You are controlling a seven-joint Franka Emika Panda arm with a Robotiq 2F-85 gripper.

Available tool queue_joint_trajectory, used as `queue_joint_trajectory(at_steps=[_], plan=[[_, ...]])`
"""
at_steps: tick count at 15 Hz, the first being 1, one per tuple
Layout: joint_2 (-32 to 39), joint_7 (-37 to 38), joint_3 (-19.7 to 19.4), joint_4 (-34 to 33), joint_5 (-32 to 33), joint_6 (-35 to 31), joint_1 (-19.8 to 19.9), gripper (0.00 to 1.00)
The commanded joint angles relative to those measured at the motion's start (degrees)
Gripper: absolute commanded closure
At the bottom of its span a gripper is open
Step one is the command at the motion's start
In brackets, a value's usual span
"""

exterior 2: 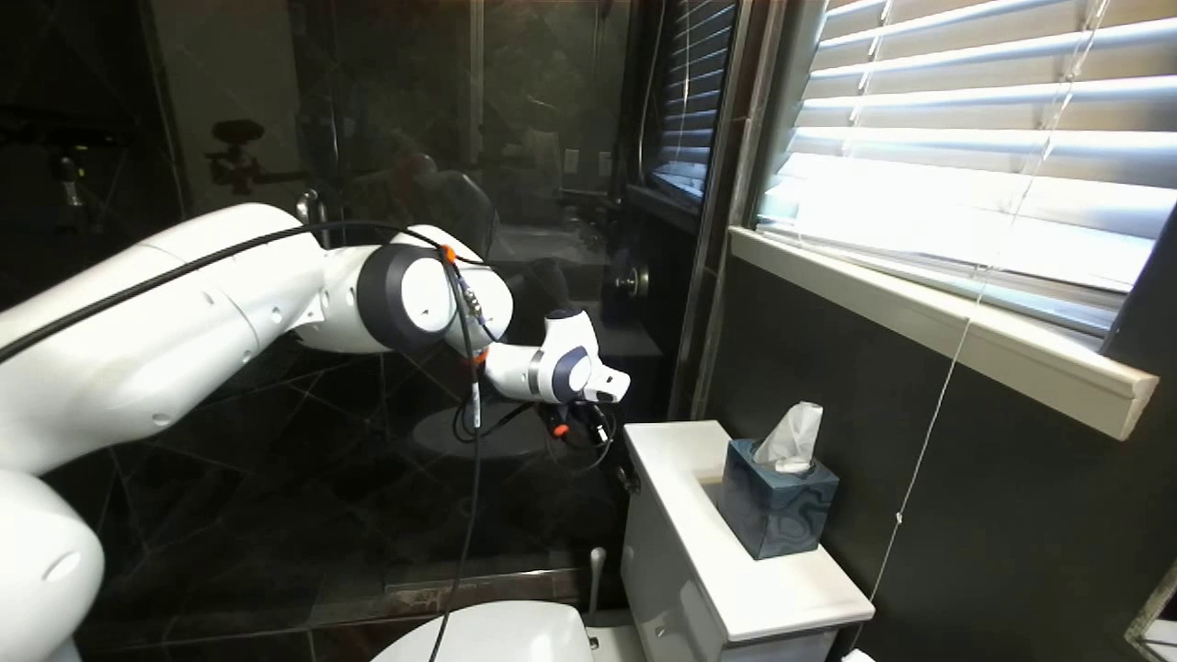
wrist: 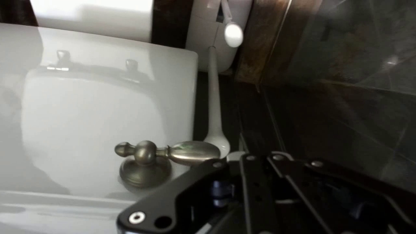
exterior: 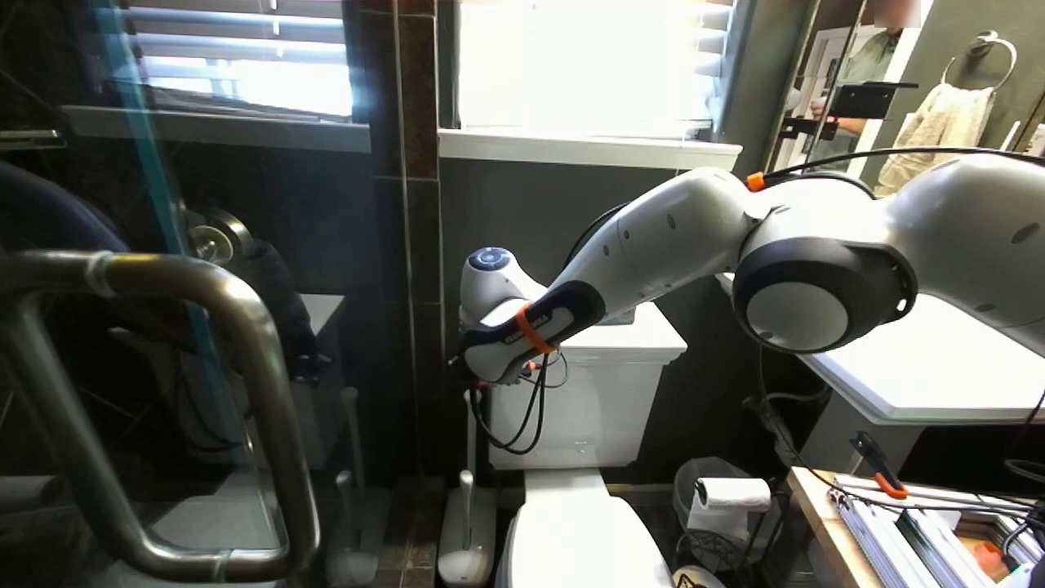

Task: Push down the handle to flush the toilet

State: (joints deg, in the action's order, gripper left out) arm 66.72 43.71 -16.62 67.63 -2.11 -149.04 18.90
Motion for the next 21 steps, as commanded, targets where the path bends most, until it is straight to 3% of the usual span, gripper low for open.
queue_joint_trajectory(at_steps=[1, 2, 3, 5, 8, 14, 16, 21], plan=[[-12.59, -4.96, 4.07, 13.52, -1.23, -3.42, 0.12, 1.0], [-15.29, -6.24, 4.79, 15.68, -0.92, -2.11, 0.4, 1.0], [-18.31, -8.84, 5.65, 17.96, -0.3, 0.89, 0.88, 0.74], [-24.14, -15.95, 8.6, 22.64, -0.74, 4.38, 2.92, 0.67], [-32.19, -27.12, 7.44, 29.63, -4.38, 10.38, 2.59, 0.46], [-49.06, -42.44, 4.83, 44.27, -0.36, 23.44, 0.7, 0.05], [-54.06, -45.87, 4.17, 48.05, 1.93, 26.61, -0.3, 0.0], [-65.53, -51.53, 3.91, 56.56, 8.95, 29.4, -2.37, 0.0]])
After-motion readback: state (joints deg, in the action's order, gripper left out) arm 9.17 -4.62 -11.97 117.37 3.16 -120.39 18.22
